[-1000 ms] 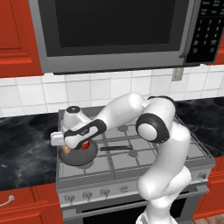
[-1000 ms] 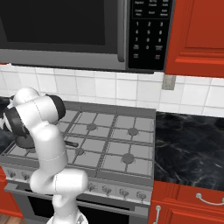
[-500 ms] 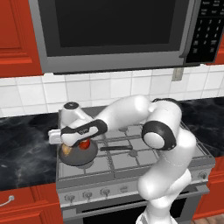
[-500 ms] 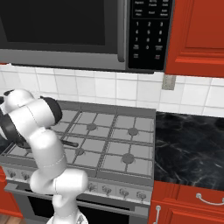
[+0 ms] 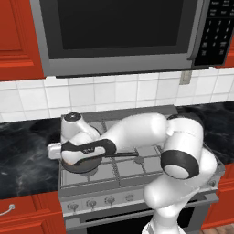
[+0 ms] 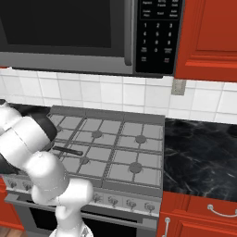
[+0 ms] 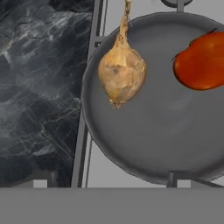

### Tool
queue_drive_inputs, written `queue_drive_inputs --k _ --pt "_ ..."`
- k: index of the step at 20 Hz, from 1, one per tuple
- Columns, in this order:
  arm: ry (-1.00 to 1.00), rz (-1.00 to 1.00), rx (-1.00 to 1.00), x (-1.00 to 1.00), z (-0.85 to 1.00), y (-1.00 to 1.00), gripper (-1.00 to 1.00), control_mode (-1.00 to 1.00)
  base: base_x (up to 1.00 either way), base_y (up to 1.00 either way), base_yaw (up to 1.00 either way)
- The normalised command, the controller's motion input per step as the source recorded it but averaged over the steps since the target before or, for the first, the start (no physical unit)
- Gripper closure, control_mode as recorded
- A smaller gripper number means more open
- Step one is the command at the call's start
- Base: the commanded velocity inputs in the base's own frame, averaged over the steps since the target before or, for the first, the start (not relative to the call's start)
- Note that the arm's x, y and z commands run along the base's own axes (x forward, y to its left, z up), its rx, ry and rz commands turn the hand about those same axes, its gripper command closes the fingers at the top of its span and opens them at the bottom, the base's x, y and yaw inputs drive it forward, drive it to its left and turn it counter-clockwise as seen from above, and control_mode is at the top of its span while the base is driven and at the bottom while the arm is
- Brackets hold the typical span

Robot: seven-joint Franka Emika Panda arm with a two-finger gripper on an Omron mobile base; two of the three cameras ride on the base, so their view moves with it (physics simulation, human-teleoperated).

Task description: Place the pan on the front left burner on the stove. Then place the tomato and the onion in the pan and turn on the front left burner.

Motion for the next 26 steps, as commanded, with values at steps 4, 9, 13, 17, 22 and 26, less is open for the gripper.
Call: queue_drive_inputs --k 4,9,13,17,22,26 --pt "-0.08 -0.01 0.0 -0.62 0.03 0.0 -1.0 -1.0 0.0 0.0 0.0" --pt "-0.14 -0.01 0.01 -0.58 0.02 0.0 -1.0 -1.0 0.0 0.0 0.0" --pt "-0.24 0.0 0.03 -0.56 0.0 0.0 -1.0 -1.0 0.0 0.0 0.0" --pt "-0.24 0.0 0.03 -0.47 0.0 0.0 -1.0 -1.0 0.0 0.0 0.0" --pt "-0.18 0.0 0.0 -0.32 -0.08 0.0 -1.0 -1.0 0.0 0.0 0.0" --pt "-0.18 0.0 0.04 -0.32 -0.07 0.0 -1.0 -1.0 0.0 0.0 0.0"
